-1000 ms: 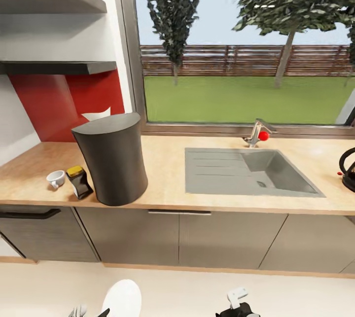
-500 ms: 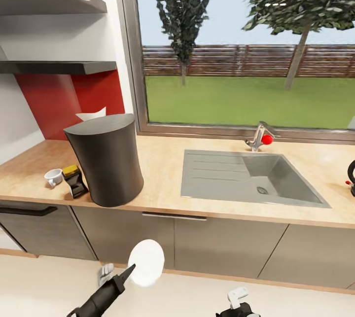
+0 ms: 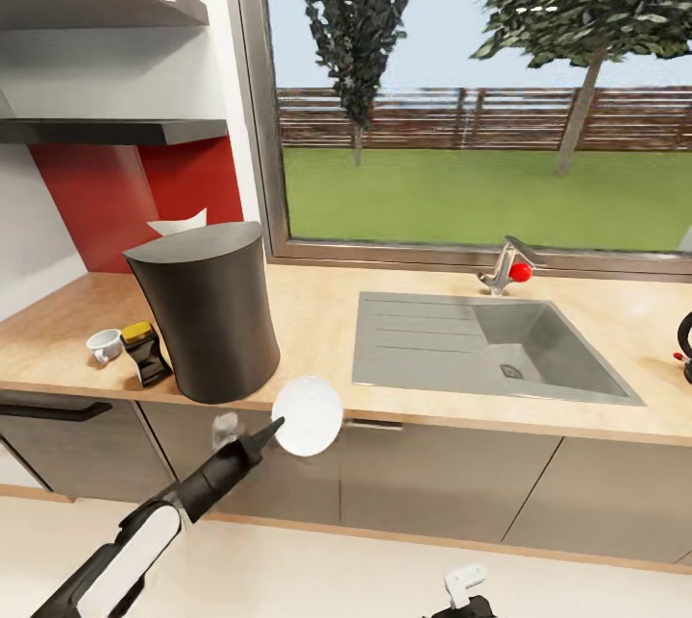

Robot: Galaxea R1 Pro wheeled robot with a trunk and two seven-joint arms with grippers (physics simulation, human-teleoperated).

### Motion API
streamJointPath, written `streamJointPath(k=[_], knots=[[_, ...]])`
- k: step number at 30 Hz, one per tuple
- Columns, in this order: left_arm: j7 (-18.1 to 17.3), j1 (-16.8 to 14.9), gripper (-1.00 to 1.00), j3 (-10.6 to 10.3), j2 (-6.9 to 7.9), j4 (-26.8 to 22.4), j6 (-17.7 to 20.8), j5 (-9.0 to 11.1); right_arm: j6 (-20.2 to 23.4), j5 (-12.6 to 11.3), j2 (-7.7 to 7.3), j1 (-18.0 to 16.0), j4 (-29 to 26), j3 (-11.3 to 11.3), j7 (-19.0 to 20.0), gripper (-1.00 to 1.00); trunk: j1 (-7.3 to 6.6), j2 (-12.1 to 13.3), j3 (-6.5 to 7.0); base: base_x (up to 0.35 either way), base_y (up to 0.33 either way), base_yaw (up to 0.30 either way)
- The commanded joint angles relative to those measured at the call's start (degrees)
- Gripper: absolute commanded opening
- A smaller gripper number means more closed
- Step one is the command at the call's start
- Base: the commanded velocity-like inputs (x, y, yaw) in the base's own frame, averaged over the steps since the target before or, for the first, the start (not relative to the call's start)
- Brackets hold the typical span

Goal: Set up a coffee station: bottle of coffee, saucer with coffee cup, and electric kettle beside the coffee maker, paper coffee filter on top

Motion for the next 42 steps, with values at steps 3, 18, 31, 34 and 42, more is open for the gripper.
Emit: streamJointPath(k=[3,18,31,34,42], knots=[[0.28,-1.32,-1.00,7.04,-0.41,-0.52,6.26,0.17,-0.26,-0.63,-0.01,-0.07,0.11,0.38,0.18,1.00,0.03,-0.12,-0.13,0.000,0.000,0.000],[18.85,-3.56,-1.00,13.75,-12.94,0.03,4.08,0.29,-0.26,-0.66,0.07,-0.05,0.11,0.38,0.36,1.00,0.03,-0.12,-0.13,0.000,0.000,0.000],[28.67,-3.54,-1.00,13.26,-15.29,0.24,-9.48,12.47,-0.26,-0.69,0.08,-0.07,0.09,0.38,0.36,1.00,0.03,-0.12,-0.13,0.000,0.000,0.000],[28.70,-3.54,-1.00,13.21,-16.68,0.38,-9.37,12.58,-0.26,-0.69,0.08,-0.07,0.09,0.38,0.30,1.00,0.03,-0.12,-0.13,0.040,-0.022,0.000],[28.63,-3.50,-1.00,13.12,-17.23,0.48,-8.97,15.34,-0.26,-0.69,0.08,-0.07,0.03,0.38,0.20,1.00,0.03,-0.12,-0.13,0.150,-0.175,0.000]])
